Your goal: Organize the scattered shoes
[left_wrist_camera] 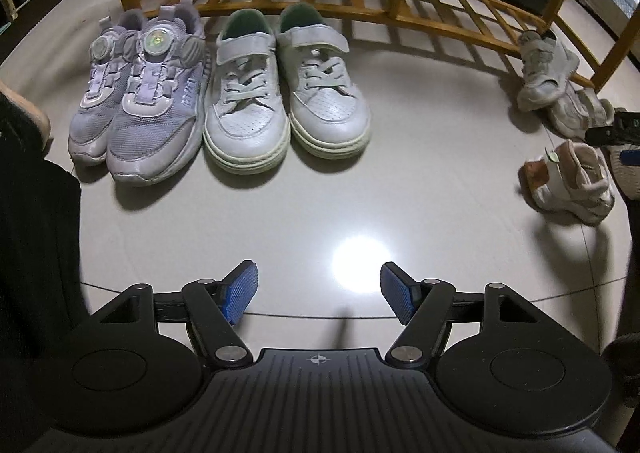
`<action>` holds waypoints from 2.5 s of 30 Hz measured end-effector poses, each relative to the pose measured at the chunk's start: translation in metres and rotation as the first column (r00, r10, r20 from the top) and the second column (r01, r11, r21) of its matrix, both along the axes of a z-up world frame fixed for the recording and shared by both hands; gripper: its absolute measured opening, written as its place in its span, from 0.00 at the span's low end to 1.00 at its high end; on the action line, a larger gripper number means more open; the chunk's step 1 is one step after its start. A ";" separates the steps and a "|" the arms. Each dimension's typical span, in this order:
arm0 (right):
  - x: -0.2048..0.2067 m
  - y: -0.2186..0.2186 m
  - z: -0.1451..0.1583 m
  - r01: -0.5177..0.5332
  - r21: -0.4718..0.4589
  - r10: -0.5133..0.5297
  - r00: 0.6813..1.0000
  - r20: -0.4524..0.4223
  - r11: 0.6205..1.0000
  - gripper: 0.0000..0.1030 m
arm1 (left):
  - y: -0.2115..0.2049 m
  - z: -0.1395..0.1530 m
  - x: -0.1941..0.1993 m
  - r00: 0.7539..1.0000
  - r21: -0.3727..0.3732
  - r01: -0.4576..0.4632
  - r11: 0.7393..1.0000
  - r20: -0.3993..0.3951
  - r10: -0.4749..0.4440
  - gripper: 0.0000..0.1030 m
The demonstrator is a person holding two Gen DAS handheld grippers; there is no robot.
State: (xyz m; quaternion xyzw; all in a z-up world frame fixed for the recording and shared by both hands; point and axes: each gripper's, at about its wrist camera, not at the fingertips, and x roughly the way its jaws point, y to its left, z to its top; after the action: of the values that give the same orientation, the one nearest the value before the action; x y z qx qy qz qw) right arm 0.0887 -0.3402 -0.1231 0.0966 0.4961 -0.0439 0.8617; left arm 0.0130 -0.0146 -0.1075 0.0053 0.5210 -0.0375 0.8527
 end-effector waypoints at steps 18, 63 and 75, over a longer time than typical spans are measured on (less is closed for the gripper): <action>-0.016 0.048 -0.017 -0.273 -0.003 0.268 0.944 -0.192 0.962 0.89 | -0.007 0.002 -0.006 1.000 0.015 0.011 1.000 -0.006 -0.011 0.68; -0.065 0.098 0.012 -0.765 -0.042 0.737 0.633 -0.235 0.643 0.89 | -0.039 -0.012 -0.018 0.991 -0.035 0.116 0.993 -0.057 -0.118 0.68; -0.071 0.132 -0.029 -0.800 -0.149 0.741 0.597 -0.308 0.582 0.80 | -0.020 -0.002 -0.016 0.995 -0.021 0.085 0.996 -0.042 -0.086 0.68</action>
State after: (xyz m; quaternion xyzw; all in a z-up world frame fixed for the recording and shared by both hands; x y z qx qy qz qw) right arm 0.0180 -0.2083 -0.1517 -0.2541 0.5663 0.2588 0.7401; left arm -0.0028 -0.0346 -0.1098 0.0188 0.5381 -0.0789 0.8390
